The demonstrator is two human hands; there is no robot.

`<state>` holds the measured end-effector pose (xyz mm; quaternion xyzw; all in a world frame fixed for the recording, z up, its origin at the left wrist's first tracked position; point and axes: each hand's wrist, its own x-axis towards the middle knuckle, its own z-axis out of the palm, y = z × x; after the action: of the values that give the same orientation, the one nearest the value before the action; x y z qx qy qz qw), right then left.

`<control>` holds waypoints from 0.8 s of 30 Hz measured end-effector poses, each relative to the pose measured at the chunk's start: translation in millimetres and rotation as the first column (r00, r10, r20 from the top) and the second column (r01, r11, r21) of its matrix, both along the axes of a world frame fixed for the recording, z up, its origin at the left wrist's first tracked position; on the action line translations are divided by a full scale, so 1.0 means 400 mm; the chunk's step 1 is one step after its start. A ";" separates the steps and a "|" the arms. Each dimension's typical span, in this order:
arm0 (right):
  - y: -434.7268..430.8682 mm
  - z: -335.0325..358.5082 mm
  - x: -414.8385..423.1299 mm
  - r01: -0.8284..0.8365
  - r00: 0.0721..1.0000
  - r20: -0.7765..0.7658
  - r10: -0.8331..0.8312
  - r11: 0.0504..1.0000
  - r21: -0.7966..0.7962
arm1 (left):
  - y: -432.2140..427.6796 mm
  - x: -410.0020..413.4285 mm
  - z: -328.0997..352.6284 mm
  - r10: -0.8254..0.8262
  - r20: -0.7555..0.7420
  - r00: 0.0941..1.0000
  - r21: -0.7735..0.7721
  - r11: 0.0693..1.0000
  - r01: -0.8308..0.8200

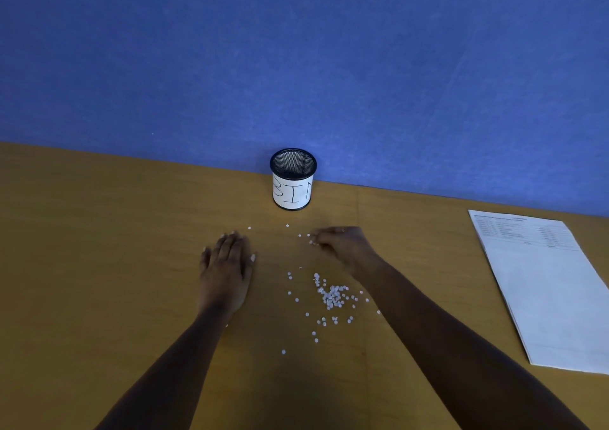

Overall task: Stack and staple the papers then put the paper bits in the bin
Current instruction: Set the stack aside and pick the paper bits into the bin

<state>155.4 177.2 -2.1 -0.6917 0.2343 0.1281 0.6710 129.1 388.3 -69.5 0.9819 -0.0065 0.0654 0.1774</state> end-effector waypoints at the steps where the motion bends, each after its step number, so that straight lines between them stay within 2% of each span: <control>1: 0.008 0.021 0.014 0.012 1.000 0.017 -0.013 0.997 0.078 | 0.000 0.000 0.000 0.001 -0.004 1.000 0.001 1.000 -0.001; 4: 0.034 0.095 0.065 0.051 0.993 0.087 -0.075 0.967 0.250 | 0.001 0.001 0.000 -0.004 -0.004 1.000 -0.001 1.000 0.004; 6: 0.046 0.148 0.103 0.072 0.984 0.135 -0.118 0.949 0.306 | -0.001 0.001 0.000 -0.007 0.002 1.000 0.007 1.000 0.007; 10: 0.056 0.230 0.180 0.103 0.963 0.207 -0.173 0.945 0.311 | 0.000 0.001 -0.002 0.012 0.019 1.000 0.016 1.000 -0.012; 12: 0.059 0.245 0.210 0.105 0.962 0.222 -0.159 0.965 0.239 | 0.001 0.001 -0.003 0.011 0.029 1.000 0.016 1.000 -0.012; 15: 0.066 0.241 0.245 0.067 0.974 0.217 -0.066 0.998 0.006 | 0.001 0.001 -0.004 0.012 0.026 1.000 0.016 1.000 -0.012; 18: 0.076 0.213 0.277 -0.039 0.984 0.160 0.074 0.977 -0.210 | 0.000 -0.001 0.000 0.007 0.012 1.000 0.015 1.000 -0.007; 20: 0.082 0.198 0.289 -0.055 0.986 0.130 0.102 0.944 -0.325 | 0.000 -0.002 0.002 0.006 0.005 1.000 0.011 1.000 -0.006; 24: 0.092 0.174 0.314 -0.009 0.988 0.141 0.069 0.921 -0.389 | 0.001 -0.001 0.002 0.003 -0.004 1.000 0.010 1.000 -0.003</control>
<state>281.0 214.1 67.6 -0.8228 0.1894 0.0396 0.5344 128.5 388.7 -68.6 0.9829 -0.0048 0.0636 0.1725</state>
